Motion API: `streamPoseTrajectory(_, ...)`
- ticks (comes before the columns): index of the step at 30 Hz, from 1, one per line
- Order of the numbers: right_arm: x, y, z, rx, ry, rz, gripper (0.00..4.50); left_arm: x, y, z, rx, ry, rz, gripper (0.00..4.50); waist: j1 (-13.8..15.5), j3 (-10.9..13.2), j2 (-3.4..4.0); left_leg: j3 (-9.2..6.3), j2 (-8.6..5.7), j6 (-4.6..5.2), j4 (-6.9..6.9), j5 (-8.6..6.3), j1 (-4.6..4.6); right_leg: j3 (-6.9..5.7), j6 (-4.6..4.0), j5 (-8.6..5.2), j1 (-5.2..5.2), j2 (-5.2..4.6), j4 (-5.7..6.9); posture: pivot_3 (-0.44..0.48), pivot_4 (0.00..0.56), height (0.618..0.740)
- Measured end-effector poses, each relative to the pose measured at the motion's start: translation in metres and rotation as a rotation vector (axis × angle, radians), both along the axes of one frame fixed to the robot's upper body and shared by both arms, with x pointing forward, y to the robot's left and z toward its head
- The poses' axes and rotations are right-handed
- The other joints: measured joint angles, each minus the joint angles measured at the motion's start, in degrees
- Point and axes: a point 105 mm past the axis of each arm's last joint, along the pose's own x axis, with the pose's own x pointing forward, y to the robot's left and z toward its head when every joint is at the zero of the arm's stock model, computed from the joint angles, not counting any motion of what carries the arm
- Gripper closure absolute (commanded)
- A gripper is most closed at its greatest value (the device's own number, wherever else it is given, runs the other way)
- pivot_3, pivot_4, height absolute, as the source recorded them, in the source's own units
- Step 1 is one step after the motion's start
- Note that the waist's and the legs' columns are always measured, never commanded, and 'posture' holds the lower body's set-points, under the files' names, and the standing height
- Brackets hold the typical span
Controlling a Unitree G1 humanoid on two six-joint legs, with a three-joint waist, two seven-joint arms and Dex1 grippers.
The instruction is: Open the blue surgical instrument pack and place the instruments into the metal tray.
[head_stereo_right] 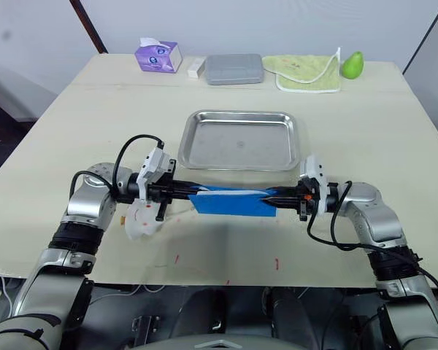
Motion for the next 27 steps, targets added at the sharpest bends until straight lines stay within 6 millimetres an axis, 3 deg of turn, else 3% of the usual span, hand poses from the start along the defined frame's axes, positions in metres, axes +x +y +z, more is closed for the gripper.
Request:
streamPoseTrajectory(1, -0.001, 0.000, 0.002, -0.004, -0.013, -0.006, 2.09, 0.000, 0.000, 0.000, -0.002, 0.007, 0.002, 4.50, 0.01, 0.00, 0.00, -0.01, 0.00, 0.00, 0.00, 0.00, 0.00, 0.00, 0.00, 0.00, 0.00, 0.00, 0.00, 0.000, 0.150, 0.740)
streamPoseTrajectory(3, -0.004, -0.002, 0.004, -0.012, -0.016, -0.012, 2.09, 0.000, 0.000, 0.000, -0.004, 0.012, 0.004, 4.50, 0.02, 0.00, 0.00, 0.00, -0.01, 0.00, 0.00, 0.00, 0.00, 0.00, 0.00, 0.00, 0.00, -0.01, 0.00, 0.000, 0.150, 0.740)
streamPoseTrajectory(8, -0.018, -0.031, 0.025, 0.016, 0.055, -0.085, 2.09, 0.001, -0.002, -0.001, -0.007, 0.023, 0.005, 4.50, 0.22, 0.00, 0.00, -0.02, -0.03, 0.00, 0.02, 0.00, -0.02, -0.01, 0.01, 0.00, 0.02, -0.04, -0.02, 0.000, 0.150, 0.740)
streamPoseTrajectory(11, -0.028, -0.043, 0.034, 0.044, 0.122, -0.114, 2.93, 0.001, -0.001, -0.001, -0.014, 0.045, 0.008, 4.50, 0.09, 0.00, 0.00, -0.06, -0.02, 0.00, 0.01, 0.00, -0.01, -0.03, 0.01, 0.00, 0.04, -0.02, -0.01, 0.000, 0.150, 0.740)
streamPoseTrajectory(13, -0.034, -0.046, 0.032, 0.041, 0.161, -0.141, 3.99, 0.000, -0.002, -0.001, -0.018, 0.053, 0.007, 4.50, 0.01, 0.00, 0.00, -0.08, -0.02, 0.00, 0.00, 0.00, -0.01, -0.03, 0.01, 0.00, 0.04, 0.00, -0.01, 0.000, 0.150, 0.740)
streamPoseTrajectory(15, -0.034, -0.046, 0.028, 0.029, 0.170, -0.164, 4.39, 0.000, -0.002, -0.002, -0.018, 0.054, 0.007, 4.50, -0.01, 0.00, 0.00, -0.08, -0.02, 0.00, 0.01, 0.00, -0.01, -0.02, 0.01, 0.00, 0.04, -0.01, -0.01, 0.000, 0.150, 0.740)
streamPoseTrajectory(21, -0.032, -0.029, 0.009, -0.019, 0.196, -0.196, 4.39, -0.002, -0.002, -0.002, -0.032, 0.079, 0.001, 4.50, 0.02, 0.00, 0.00, -0.07, -0.03, 0.00, 0.01, 0.00, -0.02, -0.02, 0.02, 0.00, 0.04, -0.01, -0.02, 0.000, 0.150, 0.740)
streamPoseTrajectory(27, -0.030, -0.025, 0.003, -0.068, 0.208, -0.175, 4.39, -0.010, -0.003, -0.003, -0.038, 0.119, -0.016, 4.50, 0.00, 0.00, 0.00, -0.10, -0.03, 0.00, 0.01, 0.00, -0.02, -0.04, 0.01, 0.00, 0.04, -0.01, -0.03, 0.000, 0.150, 0.740)
